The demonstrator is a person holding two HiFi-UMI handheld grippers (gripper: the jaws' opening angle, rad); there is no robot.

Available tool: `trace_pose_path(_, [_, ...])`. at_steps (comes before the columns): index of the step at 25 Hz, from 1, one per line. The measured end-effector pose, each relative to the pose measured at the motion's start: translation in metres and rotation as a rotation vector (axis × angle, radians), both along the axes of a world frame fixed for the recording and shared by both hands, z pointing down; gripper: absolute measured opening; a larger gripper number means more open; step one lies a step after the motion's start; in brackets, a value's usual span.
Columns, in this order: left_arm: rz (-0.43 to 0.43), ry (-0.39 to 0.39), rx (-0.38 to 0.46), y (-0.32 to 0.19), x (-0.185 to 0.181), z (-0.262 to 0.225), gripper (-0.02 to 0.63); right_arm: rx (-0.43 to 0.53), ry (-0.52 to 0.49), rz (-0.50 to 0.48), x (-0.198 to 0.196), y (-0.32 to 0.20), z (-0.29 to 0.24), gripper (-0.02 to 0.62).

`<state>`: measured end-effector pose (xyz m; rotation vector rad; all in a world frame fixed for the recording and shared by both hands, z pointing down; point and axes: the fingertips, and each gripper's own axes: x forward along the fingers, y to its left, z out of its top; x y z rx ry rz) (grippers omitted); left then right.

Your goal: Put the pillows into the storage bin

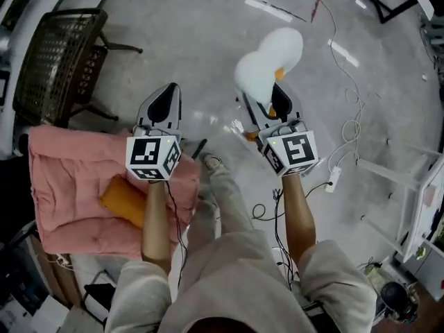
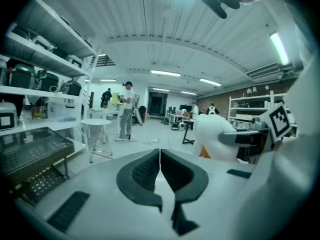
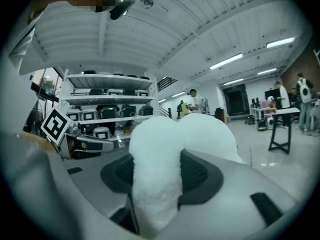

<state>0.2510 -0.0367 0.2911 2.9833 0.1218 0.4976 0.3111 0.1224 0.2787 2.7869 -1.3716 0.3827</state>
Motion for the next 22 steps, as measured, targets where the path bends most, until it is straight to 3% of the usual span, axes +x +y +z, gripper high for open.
trace_pose_path(5, [0.175,-0.048,-0.031,0.092,0.056,0.05,0.012,-0.083,-0.071,0.217,0.029,0.129,0.066,0.215])
trace_pose_path(10, [0.287,-0.126,-0.052,0.157,0.069,0.118,0.012,-0.158,-0.201,0.368,0.021,0.226,0.167,0.219])
trace_pose_path(16, [0.365,-0.217,-0.067,0.194,0.062,0.186,0.012,-0.222,-0.393,0.519,-0.005,0.298,0.299,0.222])
trace_pose_path(22, [0.428,-0.278,-0.078,0.212,0.047,0.243,0.012,-0.273,-0.539,0.637,-0.04,0.332,0.409,0.227])
